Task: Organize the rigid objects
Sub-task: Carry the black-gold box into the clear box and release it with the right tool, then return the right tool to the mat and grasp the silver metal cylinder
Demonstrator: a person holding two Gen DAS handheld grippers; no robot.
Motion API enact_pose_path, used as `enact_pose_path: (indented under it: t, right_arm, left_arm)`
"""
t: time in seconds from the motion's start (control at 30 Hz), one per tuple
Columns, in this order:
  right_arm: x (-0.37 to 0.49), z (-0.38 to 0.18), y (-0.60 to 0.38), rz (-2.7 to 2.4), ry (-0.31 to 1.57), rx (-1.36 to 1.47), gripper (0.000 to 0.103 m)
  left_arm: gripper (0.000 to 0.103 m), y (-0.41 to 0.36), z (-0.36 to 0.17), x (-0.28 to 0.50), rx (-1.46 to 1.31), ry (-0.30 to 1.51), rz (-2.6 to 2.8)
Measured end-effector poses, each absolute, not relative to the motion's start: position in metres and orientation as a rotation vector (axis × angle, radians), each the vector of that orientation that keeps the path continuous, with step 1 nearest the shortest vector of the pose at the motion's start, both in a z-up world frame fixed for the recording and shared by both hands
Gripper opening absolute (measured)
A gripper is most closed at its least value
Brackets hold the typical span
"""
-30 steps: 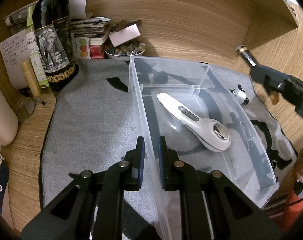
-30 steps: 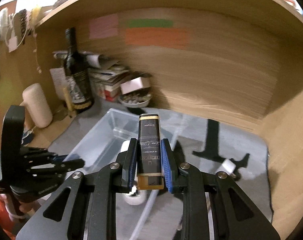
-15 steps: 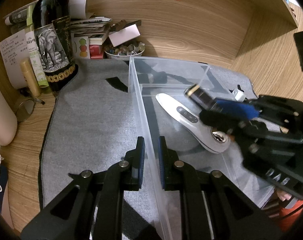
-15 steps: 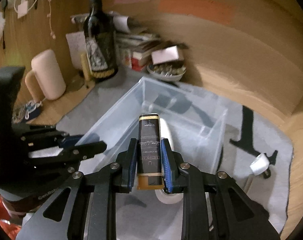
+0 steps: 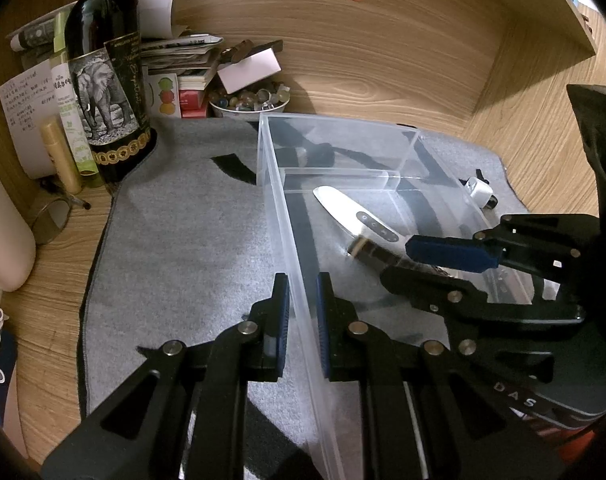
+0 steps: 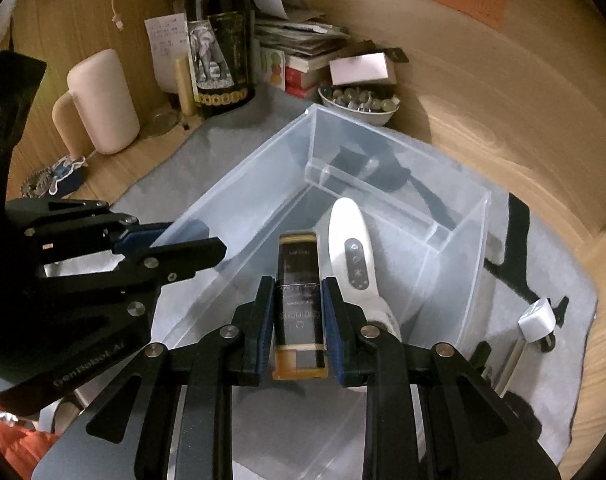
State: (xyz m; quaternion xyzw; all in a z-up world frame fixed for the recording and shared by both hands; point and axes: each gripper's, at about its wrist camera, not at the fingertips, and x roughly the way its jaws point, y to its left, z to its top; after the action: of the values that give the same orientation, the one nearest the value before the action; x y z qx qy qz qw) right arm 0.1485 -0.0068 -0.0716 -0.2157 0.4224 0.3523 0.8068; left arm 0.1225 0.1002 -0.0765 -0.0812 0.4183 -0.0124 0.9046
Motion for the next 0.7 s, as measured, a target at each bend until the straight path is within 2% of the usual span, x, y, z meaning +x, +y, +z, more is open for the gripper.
enact_pose_path:
  t: [0.07,0.3,0.47,0.6,0.7]
  right_arm:
    - [0.148,-0.072,-0.007,0.748,0.908,-0.465,0.022]
    - [0.147,-0.058,-0.016,0.734,0.868,-0.439,0.035]
    - [0.149,-0.033,-0.036,0.676,0.778,-0.379,0.052]
    - [0.155,-0.013,-0.06,0.59,0.698,-0.33,0.076]
    - [0.161,-0.001,-0.079,0.518,0.647,-0.3,0.081]
  left_arm:
    - [0.013,0.1,-0.076,0.123,-0.168,0.864,-0.026]
    - [0.013,0.101,-0.076,0.123,-0.169,0.865,-0.025]
    - [0.013,0.102,-0.077,0.123,-0.164,0.864,-0.022]
    - [0.013,0.101,-0.077,0.123,-0.162,0.864,-0.019]
    - [0.013,0.102,-0.077,0.123,-0.161,0.865,-0.018]
